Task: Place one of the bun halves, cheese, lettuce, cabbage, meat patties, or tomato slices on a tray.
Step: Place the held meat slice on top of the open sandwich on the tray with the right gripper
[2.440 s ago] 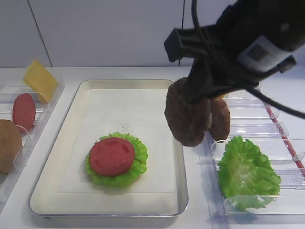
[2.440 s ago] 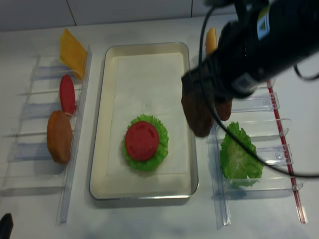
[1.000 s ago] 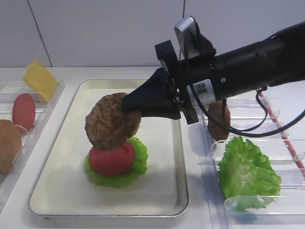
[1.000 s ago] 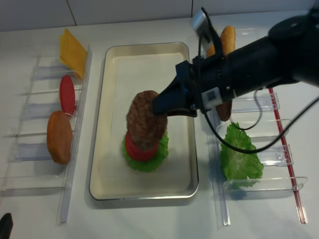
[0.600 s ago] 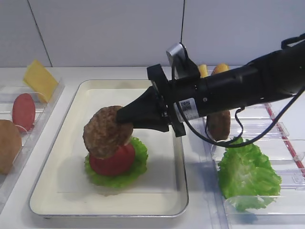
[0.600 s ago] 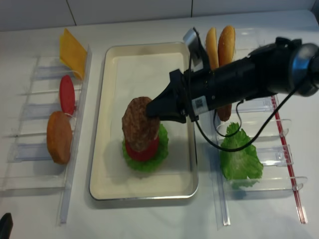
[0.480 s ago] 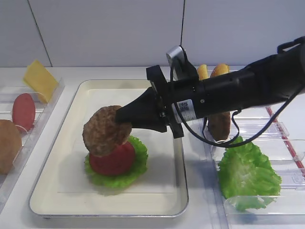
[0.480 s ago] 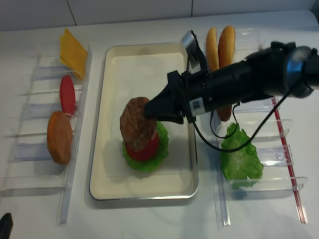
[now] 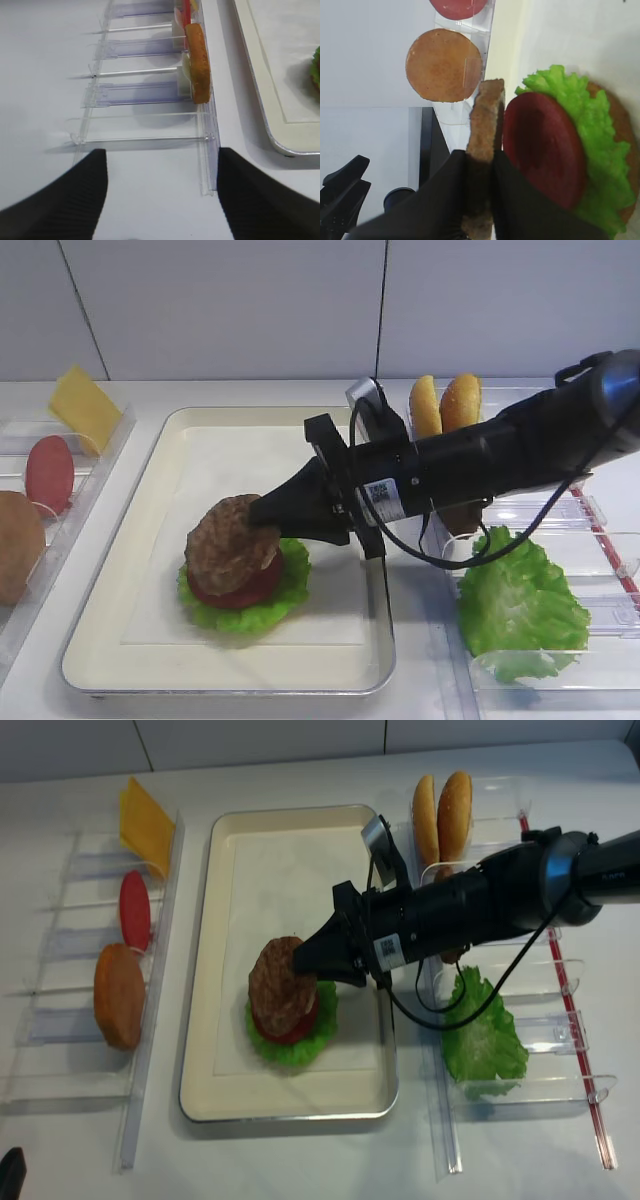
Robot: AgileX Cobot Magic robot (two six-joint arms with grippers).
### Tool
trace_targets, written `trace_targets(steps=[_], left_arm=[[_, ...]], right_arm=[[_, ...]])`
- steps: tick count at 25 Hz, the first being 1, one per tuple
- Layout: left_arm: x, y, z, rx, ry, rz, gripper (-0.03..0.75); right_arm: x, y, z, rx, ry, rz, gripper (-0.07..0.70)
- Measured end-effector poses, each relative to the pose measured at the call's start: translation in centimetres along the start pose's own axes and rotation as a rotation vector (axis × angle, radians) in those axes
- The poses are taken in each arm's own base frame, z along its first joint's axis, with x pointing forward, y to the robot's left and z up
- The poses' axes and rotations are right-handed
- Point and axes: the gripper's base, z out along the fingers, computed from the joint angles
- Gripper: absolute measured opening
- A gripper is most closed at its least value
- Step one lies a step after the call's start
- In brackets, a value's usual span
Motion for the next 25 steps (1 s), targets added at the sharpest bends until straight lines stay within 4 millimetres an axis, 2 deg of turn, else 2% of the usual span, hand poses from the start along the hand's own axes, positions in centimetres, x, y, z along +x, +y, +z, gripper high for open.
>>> trace_targets(steps=[19, 21, 25], left_arm=[[0.00, 0.00, 0.00, 0.000, 0.000, 0.000, 0.456], [0.00, 0.00, 0.00, 0.000, 0.000, 0.000, 0.456], [0.00, 0.00, 0.00, 0.000, 0.000, 0.000, 0.456]], right_arm=[[-0.06, -0.78, 0.37, -0.015, 0.013, 0.026, 0.146], [0.01, -0.87, 0.52, -0.015, 0.017, 0.030, 0.170], [0.01, -0.87, 0.52, -0.015, 0.017, 0.026, 0.270]])
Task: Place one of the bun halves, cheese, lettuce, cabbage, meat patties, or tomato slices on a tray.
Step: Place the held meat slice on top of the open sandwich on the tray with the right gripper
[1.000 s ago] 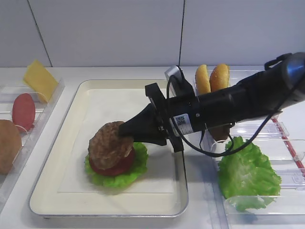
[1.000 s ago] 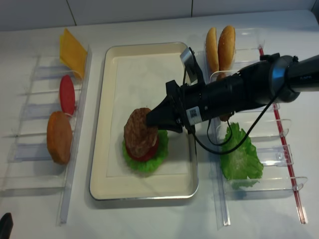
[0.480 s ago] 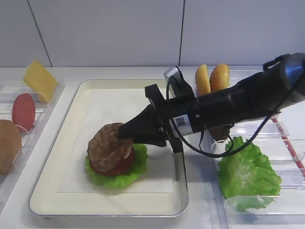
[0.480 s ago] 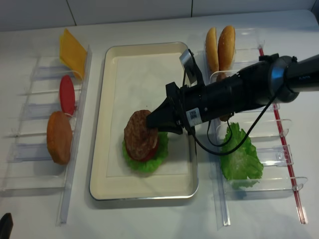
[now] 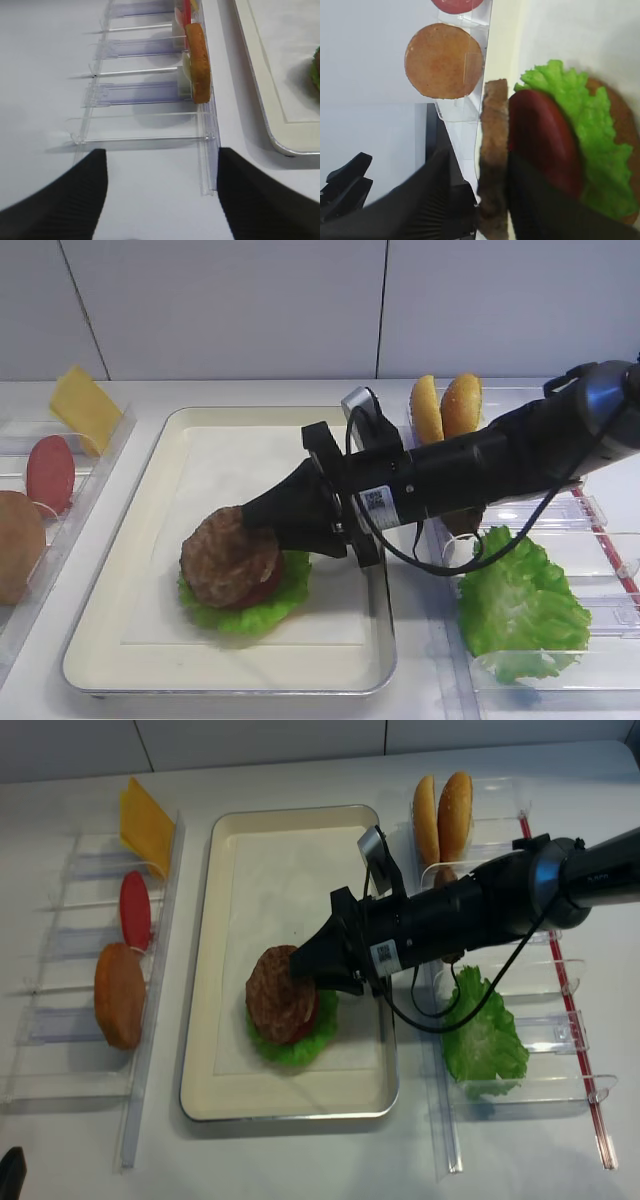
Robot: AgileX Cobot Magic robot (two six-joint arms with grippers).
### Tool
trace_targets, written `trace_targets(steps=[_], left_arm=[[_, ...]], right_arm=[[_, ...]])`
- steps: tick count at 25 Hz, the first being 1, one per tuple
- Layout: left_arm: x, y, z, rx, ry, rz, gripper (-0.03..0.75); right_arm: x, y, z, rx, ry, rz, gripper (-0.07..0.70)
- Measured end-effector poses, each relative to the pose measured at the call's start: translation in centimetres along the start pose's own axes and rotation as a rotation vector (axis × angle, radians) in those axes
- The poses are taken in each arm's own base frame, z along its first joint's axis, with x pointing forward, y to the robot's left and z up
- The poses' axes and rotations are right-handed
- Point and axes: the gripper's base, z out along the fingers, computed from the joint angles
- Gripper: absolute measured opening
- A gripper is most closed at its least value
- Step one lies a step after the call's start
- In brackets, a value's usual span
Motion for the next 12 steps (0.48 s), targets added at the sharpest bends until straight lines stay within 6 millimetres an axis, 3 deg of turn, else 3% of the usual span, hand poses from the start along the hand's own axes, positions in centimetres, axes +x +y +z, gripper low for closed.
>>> trace_targets(steps=[8, 12], left_arm=[[0.0, 0.0, 0.0, 0.000, 0.000, 0.000, 0.456], [0.0, 0.0, 0.0, -0.002, 0.000, 0.001, 0.456]], right_arm=[[-0.2, 0.0, -0.5, -0.014, -0.007, -0.013, 0.458], [-0.9, 0.1, -2.1, -0.015, -0.020, -0.002, 0.495]])
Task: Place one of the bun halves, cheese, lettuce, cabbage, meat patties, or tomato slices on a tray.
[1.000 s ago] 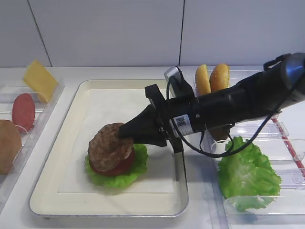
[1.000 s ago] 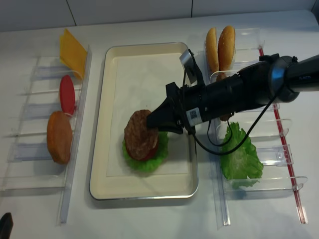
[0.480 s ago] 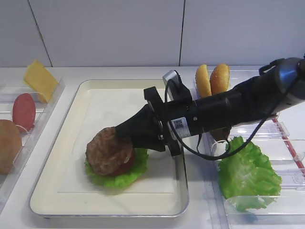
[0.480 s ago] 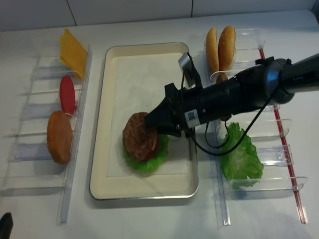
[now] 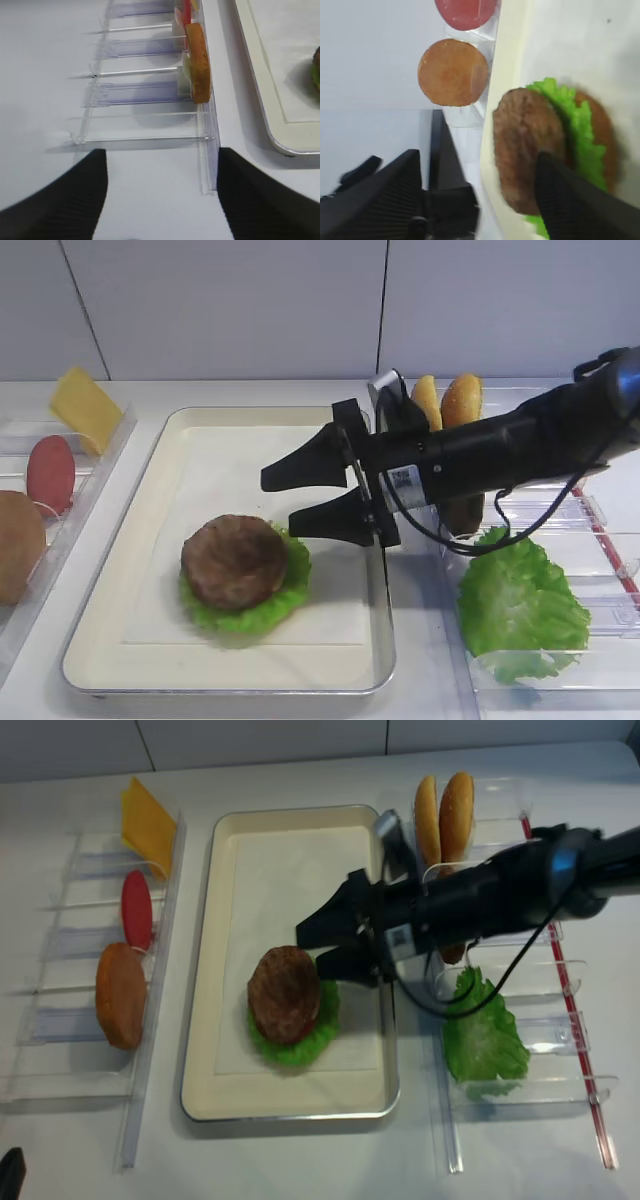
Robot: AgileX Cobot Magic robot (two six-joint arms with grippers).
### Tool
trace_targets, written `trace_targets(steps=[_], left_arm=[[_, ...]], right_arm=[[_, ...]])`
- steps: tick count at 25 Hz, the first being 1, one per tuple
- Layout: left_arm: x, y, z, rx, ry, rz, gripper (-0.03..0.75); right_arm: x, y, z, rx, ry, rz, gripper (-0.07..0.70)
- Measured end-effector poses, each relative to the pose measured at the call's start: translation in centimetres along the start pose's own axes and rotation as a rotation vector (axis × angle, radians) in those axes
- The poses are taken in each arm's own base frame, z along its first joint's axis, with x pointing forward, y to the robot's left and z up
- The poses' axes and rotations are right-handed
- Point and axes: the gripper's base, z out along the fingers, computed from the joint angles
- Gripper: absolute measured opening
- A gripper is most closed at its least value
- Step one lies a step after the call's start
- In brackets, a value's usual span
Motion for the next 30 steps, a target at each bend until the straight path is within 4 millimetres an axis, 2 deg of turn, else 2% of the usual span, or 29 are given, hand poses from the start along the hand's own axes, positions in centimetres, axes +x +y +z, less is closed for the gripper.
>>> trace_targets(steps=[5, 9, 13, 16, 24, 30], left_arm=[[0.0, 0.0, 0.0, 0.000, 0.000, 0.000, 0.456], [0.0, 0.0, 0.0, 0.000, 0.000, 0.000, 0.456], [0.0, 0.0, 0.0, 0.000, 0.000, 0.000, 0.456], [0.0, 0.0, 0.0, 0.000, 0.000, 0.000, 0.456], [0.0, 0.0, 0.0, 0.000, 0.000, 0.000, 0.456], [0.0, 0.0, 0.0, 0.000, 0.000, 0.000, 0.456]], right_arm=[[-0.3, -0.3, -0.8, 0.119, 0.079, -0.029, 0.498], [-1.4, 1.4, -1.1, 0.170, 0.131, -0.080, 0.499], [-3.0, 4.4, -1.7, 0.252, 0.172, -0.173, 0.499], [-4.2, 7.4, -2.7, 0.364, 0.204, -0.247, 0.499], [-7.1, 15.2, -7.2, 0.810, 0.113, -0.464, 0.498], [-6.8, 18.8, -10.5, 1.045, 0.003, -0.542, 0.498]])
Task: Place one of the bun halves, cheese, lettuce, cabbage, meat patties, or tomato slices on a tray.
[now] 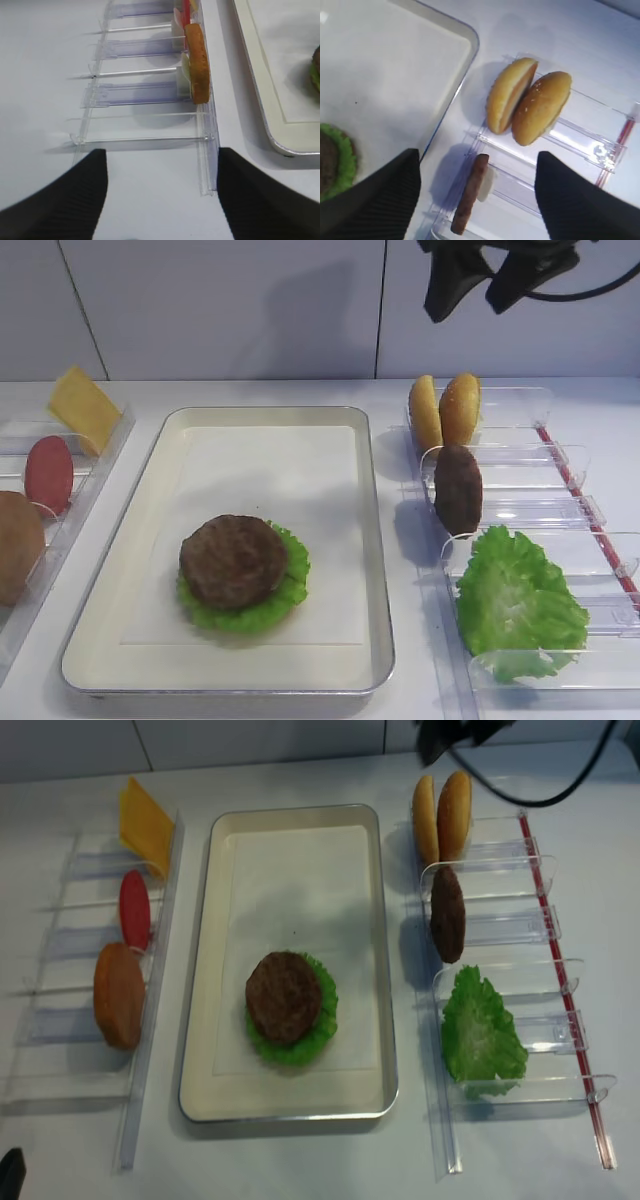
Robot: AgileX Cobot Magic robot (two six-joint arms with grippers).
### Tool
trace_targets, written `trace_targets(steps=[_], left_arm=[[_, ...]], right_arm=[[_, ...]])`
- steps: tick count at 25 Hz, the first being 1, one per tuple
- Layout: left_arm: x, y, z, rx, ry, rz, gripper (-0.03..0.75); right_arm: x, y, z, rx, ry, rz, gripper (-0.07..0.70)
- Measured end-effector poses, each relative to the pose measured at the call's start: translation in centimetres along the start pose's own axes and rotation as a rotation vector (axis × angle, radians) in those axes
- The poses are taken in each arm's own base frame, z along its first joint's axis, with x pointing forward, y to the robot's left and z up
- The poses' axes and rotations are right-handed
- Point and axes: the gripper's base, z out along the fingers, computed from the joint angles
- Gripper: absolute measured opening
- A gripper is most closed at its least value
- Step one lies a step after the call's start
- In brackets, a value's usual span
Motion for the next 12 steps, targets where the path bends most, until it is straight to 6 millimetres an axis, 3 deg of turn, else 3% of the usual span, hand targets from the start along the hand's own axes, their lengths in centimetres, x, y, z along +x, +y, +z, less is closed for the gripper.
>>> trace_targets(steps=[3, 6, 12], left_arm=[[0.0, 0.0, 0.0, 0.000, 0.000, 0.000, 0.456], [0.0, 0.0, 0.0, 0.000, 0.000, 0.000, 0.456], [0.0, 0.0, 0.0, 0.000, 0.000, 0.000, 0.456]], right_arm=[[0.5, 0.3, -2.4, 0.033, -0.040, -0.004, 0.498], [2.3, 1.0, -4.9, 0.050, -0.069, -0.009, 0.498], [9.7, 1.8, -8.1, 0.116, -0.044, -0.025, 0.498]])
